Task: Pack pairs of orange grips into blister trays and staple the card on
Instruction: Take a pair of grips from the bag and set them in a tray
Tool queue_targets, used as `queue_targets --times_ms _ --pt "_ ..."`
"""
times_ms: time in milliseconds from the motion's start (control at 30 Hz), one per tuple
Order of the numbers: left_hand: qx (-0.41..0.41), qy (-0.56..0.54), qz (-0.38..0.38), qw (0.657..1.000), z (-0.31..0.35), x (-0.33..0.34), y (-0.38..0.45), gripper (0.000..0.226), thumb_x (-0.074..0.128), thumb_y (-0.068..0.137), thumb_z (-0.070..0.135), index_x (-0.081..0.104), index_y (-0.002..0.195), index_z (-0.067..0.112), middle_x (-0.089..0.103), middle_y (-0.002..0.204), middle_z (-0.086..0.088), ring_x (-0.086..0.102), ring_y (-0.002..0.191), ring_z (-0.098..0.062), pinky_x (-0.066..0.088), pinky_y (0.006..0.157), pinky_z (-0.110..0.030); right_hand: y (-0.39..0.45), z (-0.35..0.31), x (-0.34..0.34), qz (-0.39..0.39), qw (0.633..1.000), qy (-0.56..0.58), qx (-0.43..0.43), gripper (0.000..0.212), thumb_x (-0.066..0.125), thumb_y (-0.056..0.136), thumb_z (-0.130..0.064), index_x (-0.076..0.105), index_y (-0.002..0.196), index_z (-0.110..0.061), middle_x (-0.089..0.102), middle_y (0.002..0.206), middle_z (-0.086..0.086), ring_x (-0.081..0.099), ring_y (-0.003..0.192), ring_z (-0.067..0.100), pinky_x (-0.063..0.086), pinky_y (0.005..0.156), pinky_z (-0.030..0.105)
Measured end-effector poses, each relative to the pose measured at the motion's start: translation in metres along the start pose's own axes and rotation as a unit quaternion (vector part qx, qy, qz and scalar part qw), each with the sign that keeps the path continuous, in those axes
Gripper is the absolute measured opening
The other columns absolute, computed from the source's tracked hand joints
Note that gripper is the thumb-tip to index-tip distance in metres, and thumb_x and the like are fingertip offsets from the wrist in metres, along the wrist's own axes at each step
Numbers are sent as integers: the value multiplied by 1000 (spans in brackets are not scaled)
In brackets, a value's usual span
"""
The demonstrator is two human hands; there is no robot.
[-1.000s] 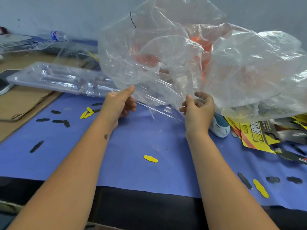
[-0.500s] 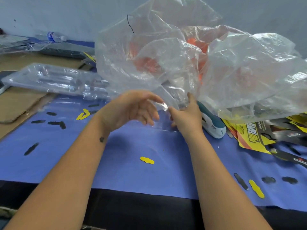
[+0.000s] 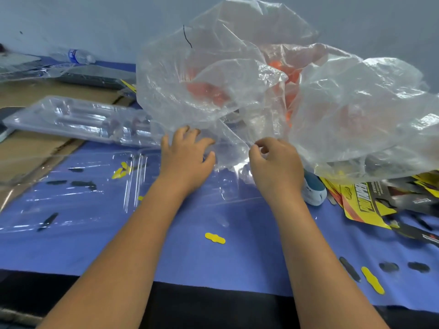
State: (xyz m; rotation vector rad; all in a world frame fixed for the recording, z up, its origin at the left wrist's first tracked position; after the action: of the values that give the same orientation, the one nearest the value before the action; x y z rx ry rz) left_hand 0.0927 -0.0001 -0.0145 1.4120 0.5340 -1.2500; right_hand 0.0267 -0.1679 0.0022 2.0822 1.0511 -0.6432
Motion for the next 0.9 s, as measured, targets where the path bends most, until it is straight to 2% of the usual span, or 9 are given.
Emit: queue_targets --times_ms 67,167,300,400,533,633,700,767,900 --pt "2 -4 24 1000 0 0 10 33 49 93 38 64 122 33 33 154 -2 15 146 -24 8 116 -53 11 -12 0 -47 999 25 -6 27 46 94 -33 70 98 -21 59 99 -3 52 98 20 40 76 33" --pt "-32 -35 58 997 -5 3 26 34 57 88 40 63 122 36 7 163 -1 -2 149 -23 -4 117 -52 39 -35 1 -94 992 83 4 43 36 100 -44 57 72 -18 50 70 -6 48 69 15 35 61 33" --pt "-123 -81 29 989 -13 13 46 65 62 83 50 36 143 43 -22 160 2 -18 147 -22 -4 116 -58 93 -64 1 -144 977 149 39 56 21 103 -51 64 97 -16 70 76 6 64 65 19 46 65 34" --pt "-120 -84 20 989 -14 19 56 72 61 85 49 27 148 40 -23 160 -2 -20 147 -24 -2 116 -60 132 -80 6 -184 968 169 27 40 24 105 -43 56 113 -19 72 66 10 58 40 16 40 47 26" --pt "-128 -51 17 990 -15 27 63 48 54 90 46 47 136 39 -24 160 -4 -21 147 -24 -5 115 -59 165 -97 24 -175 935 302 58 20 35 101 -10 55 97 -9 69 73 19 68 57 30 54 52 30" --pt "-138 -63 28 988 -16 31 63 33 54 90 42 61 121 35 -20 161 -5 -19 148 -23 -5 117 -56 179 -101 54 -265 938 211 65 29 41 97 -6 56 71 -3 67 71 18 67 65 27 58 68 32" --pt "-140 -67 33 987 -15 32 63 32 56 88 39 63 118 35 -15 162 -5 -16 148 -22 -3 116 -56 186 -105 75 -300 948 103 13 33 47 96 -5 51 63 -12 57 64 3 55 61 18 47 60 13" --pt "-141 -66 35 987 -14 33 64 33 56 86 38 63 118 35 -11 163 -4 -14 148 -21 -2 117 -56 193 -107 101 -307 950 25 -48 28 53 93 -3 50 68 -15 50 69 -3 48 73 18 33 48 7" --pt "-132 -59 42 989 -14 37 62 34 52 87 36 61 120 34 -9 163 -4 -16 148 -19 -5 117 -54 212 -101 144 -260 963 2 -65 19 50 99 -14 62 86 -8 50 74 -5 49 87 18 40 73 23"
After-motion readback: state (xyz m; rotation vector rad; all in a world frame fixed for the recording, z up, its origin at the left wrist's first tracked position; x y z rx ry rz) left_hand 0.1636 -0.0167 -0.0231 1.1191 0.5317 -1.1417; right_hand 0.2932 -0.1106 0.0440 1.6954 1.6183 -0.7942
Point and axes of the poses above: each hand's wrist, its own y-axis towards the middle knuckle, its own x-axis out of the palm, z = x × y, the point moved 1 cm from there along y, towards the middle knuckle
